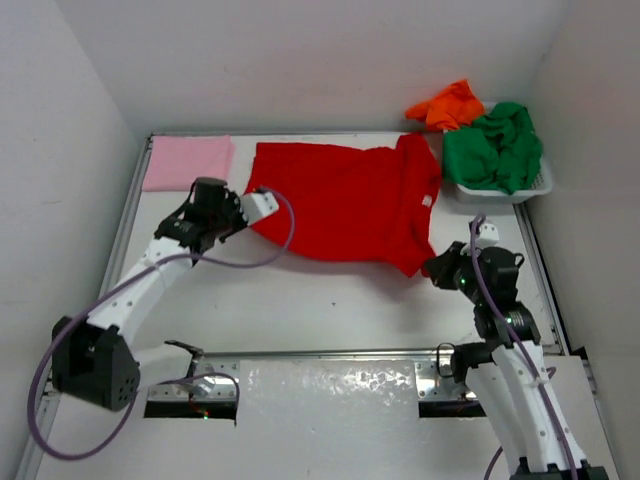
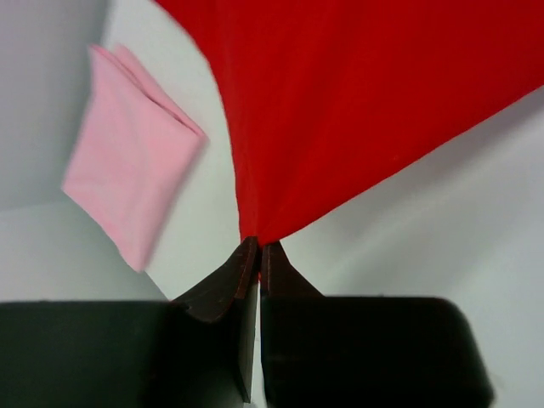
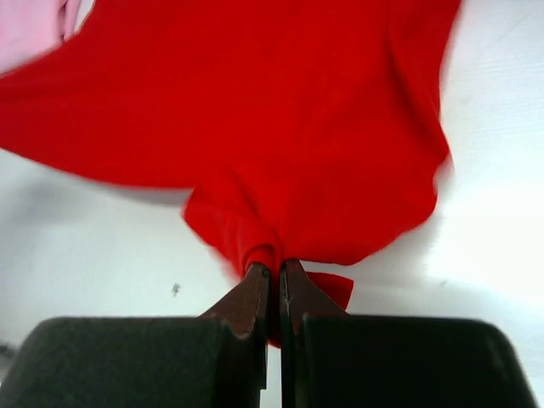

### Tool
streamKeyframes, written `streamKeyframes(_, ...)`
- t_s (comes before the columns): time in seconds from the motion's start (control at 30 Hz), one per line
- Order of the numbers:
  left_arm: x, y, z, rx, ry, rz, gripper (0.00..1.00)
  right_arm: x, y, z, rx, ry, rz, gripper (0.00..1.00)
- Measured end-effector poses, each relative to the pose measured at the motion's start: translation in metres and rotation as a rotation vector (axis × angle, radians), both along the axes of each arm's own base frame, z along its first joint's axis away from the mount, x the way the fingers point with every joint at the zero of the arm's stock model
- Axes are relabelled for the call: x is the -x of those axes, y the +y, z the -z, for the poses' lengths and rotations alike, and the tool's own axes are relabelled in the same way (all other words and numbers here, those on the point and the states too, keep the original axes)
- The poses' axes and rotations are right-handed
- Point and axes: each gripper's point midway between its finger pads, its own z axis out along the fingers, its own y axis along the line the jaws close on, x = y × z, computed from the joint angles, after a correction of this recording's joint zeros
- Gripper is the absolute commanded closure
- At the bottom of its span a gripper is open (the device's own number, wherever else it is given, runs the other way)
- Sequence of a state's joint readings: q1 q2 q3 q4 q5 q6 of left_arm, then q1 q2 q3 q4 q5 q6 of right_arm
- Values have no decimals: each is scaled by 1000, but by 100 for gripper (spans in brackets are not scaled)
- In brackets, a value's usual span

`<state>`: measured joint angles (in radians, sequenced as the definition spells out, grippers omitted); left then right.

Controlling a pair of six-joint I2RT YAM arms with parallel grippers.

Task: Fold and stack the t-shirts
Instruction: Flatten out the tshirt

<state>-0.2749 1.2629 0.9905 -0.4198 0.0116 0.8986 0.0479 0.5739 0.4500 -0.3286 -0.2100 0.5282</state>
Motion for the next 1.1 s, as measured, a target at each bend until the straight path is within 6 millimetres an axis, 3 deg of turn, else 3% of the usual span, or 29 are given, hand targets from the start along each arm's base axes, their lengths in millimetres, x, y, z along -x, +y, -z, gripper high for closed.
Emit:
streamKeyframes(0.1,45,14,26,-60,69,35,100,24,10,13,-20,32,-38,100)
streamKeyframes(0.3,128,44,100,-180,258,78,100,73,14,78,-21,309,-72,100)
streamKeyframes(0.37,149,50,114,-197,316,84,100,89,16,90,-25,386,-95,100)
streamKeyframes(0.47,168,56,119,-209,354,88,100,102,19,96,-24,444,-129,100)
streamKeyframes(0.57,174,57,118,-203,362,75,100,109,18,98,-7,479,-148,100)
streamKeyframes(0.73,175,55,118,-150,420,-9,100,92,19,95,3,457,-142,100)
streamKeyframes(1.1,108,46,103,-51,407,-215,100,-9,2,67,193,290,-122,100)
